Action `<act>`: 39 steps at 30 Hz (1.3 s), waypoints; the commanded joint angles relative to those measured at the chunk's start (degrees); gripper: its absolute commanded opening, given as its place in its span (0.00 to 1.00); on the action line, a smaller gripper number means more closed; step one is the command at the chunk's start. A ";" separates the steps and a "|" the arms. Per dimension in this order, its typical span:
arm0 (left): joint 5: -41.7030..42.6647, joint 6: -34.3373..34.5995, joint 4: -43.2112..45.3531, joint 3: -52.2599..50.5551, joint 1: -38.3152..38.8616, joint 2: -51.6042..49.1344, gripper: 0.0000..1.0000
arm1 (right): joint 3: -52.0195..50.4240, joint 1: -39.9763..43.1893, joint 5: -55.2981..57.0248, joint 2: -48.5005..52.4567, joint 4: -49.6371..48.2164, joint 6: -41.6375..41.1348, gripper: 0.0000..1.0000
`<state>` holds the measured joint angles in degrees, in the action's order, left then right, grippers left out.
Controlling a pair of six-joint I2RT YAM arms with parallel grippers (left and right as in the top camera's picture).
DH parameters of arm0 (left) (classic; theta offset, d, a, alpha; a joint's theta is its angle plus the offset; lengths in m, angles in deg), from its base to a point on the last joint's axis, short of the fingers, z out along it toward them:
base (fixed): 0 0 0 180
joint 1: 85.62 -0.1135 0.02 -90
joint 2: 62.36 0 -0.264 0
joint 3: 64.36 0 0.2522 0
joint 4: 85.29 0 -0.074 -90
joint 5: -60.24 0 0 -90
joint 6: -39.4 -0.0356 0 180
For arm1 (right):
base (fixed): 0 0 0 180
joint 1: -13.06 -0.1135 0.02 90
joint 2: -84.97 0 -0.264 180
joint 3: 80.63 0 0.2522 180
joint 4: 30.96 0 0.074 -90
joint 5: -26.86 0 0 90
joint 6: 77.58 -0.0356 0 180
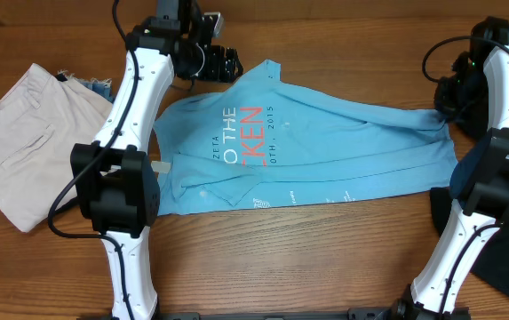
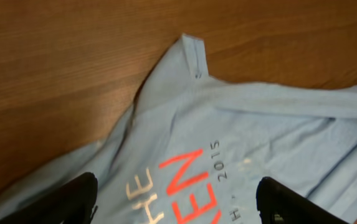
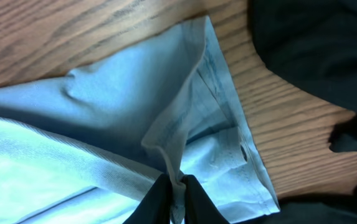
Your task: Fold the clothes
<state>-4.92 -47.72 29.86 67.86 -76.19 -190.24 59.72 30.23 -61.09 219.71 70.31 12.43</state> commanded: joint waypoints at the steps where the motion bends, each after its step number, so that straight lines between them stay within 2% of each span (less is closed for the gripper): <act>1: -1.40 -1.18 3.93 0.94 1.77 -1.38 0.79 | 0.44 -0.17 -1.27 -1.55 -0.61 -0.17 0.11; 9: -11.02 -2.75 12.59 0.96 6.36 -7.85 0.81 | 0.44 -0.85 -1.33 -1.55 -1.27 -0.20 0.11; 15: -15.19 -0.81 20.17 0.96 7.78 -11.87 0.70 | 0.37 -1.68 -2.12 -1.55 -2.29 -0.20 0.11; 20: -17.42 -0.02 23.56 0.96 8.63 -14.91 0.64 | 0.13 -2.12 -2.12 -1.55 -2.56 -0.20 0.11; 22: -17.97 -0.11 25.14 0.96 9.07 -15.96 0.57 | 0.13 -2.12 -2.14 -1.55 -2.82 -0.20 0.11; 30: -19.10 -0.81 26.60 0.96 10.12 -18.45 0.52 | 0.13 -2.10 -2.12 -1.55 -3.19 -0.20 0.11; 31: -19.10 -1.05 26.40 0.96 10.10 -18.53 0.48 | 0.13 -2.10 -2.12 -1.55 -3.19 -0.20 0.11; 33: -19.89 -1.18 26.03 1.05 10.10 -18.45 0.27 | 0.13 -2.12 -2.12 -1.55 -3.19 -0.20 0.11; 36: -20.87 -1.18 23.98 3.04 10.10 -17.97 0.05 | 0.13 -2.12 -2.14 -1.55 -3.15 -0.20 0.11; 39: -23.08 -1.20 19.91 7.65 10.10 -17.27 0.04 | 0.13 -2.12 -2.12 -1.55 -2.99 -0.20 0.10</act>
<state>-24.76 -48.25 51.96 69.69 -66.42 -207.61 59.72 28.33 -62.91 219.71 67.44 12.38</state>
